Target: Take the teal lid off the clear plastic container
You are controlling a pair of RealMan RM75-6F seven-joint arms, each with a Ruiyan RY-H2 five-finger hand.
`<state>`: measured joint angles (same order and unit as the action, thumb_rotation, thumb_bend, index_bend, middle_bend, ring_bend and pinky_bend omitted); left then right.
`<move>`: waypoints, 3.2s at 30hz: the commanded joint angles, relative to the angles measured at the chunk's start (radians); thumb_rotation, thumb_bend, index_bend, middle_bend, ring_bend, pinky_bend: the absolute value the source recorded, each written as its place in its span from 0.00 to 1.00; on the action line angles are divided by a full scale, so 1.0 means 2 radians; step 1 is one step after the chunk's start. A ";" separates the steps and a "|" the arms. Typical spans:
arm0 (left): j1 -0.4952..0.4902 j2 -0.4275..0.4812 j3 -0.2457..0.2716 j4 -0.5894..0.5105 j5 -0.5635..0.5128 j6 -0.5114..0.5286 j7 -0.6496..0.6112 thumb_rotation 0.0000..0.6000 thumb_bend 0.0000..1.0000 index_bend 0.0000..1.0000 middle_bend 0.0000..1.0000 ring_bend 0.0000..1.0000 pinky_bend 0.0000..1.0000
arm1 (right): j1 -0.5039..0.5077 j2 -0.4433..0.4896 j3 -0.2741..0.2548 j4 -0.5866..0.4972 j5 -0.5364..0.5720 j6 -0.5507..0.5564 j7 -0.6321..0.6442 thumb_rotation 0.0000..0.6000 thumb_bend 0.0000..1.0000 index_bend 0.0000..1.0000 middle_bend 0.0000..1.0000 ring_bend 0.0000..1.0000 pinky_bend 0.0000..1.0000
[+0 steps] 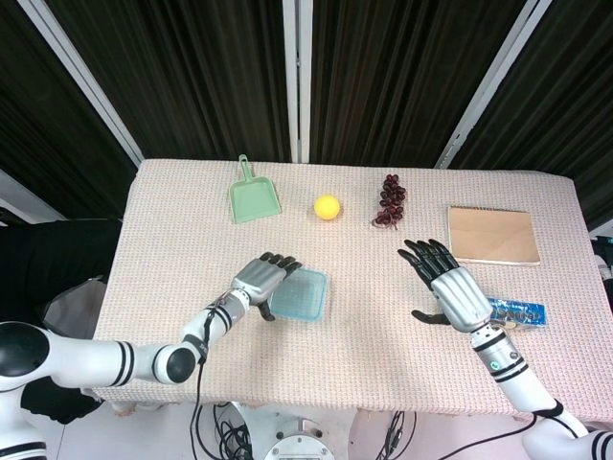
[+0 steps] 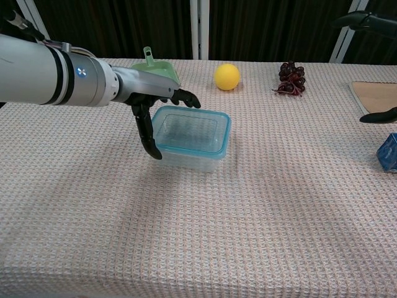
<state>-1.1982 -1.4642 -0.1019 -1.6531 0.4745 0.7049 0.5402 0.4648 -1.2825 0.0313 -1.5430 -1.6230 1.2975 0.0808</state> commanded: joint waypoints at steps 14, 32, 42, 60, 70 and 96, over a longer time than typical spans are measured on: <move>-0.017 -0.028 0.010 0.014 -0.017 0.042 -0.003 1.00 0.00 0.17 0.26 0.20 0.36 | 0.080 -0.142 0.012 0.083 -0.065 -0.064 -0.066 1.00 0.00 0.45 0.59 0.54 0.71; -0.027 -0.035 0.012 0.015 -0.031 0.050 0.001 1.00 0.00 0.17 0.26 0.20 0.36 | 0.109 -0.240 0.020 0.169 -0.058 -0.057 -0.093 1.00 0.00 0.59 0.75 0.73 0.94; -0.030 -0.034 0.013 0.014 -0.035 0.050 0.001 1.00 0.00 0.17 0.26 0.20 0.36 | 0.112 -0.253 0.022 0.185 -0.043 -0.058 -0.095 1.00 0.00 0.61 0.76 0.74 0.95; -0.030 -0.037 0.018 0.017 -0.033 0.050 -0.002 1.00 0.00 0.16 0.26 0.20 0.36 | 0.121 -0.258 0.023 0.190 -0.033 -0.054 -0.095 1.00 0.00 0.62 0.76 0.74 0.96; -0.026 -0.046 0.020 0.022 -0.020 0.062 0.002 1.00 0.00 0.17 0.26 0.20 0.36 | 0.122 -0.249 0.027 0.170 -0.027 -0.049 -0.101 1.00 0.01 0.62 0.76 0.74 0.96; -0.007 -0.026 0.005 0.009 0.013 0.031 -0.053 1.00 0.00 0.03 0.18 0.16 0.30 | 0.125 -0.264 0.020 0.205 -0.040 -0.024 -0.104 1.00 0.55 0.54 0.77 0.75 0.99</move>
<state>-1.2121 -1.5177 -0.0925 -1.6350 0.4997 0.7666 0.4350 0.7146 -1.8108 0.0719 -1.1339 -1.7031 1.2492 -0.1260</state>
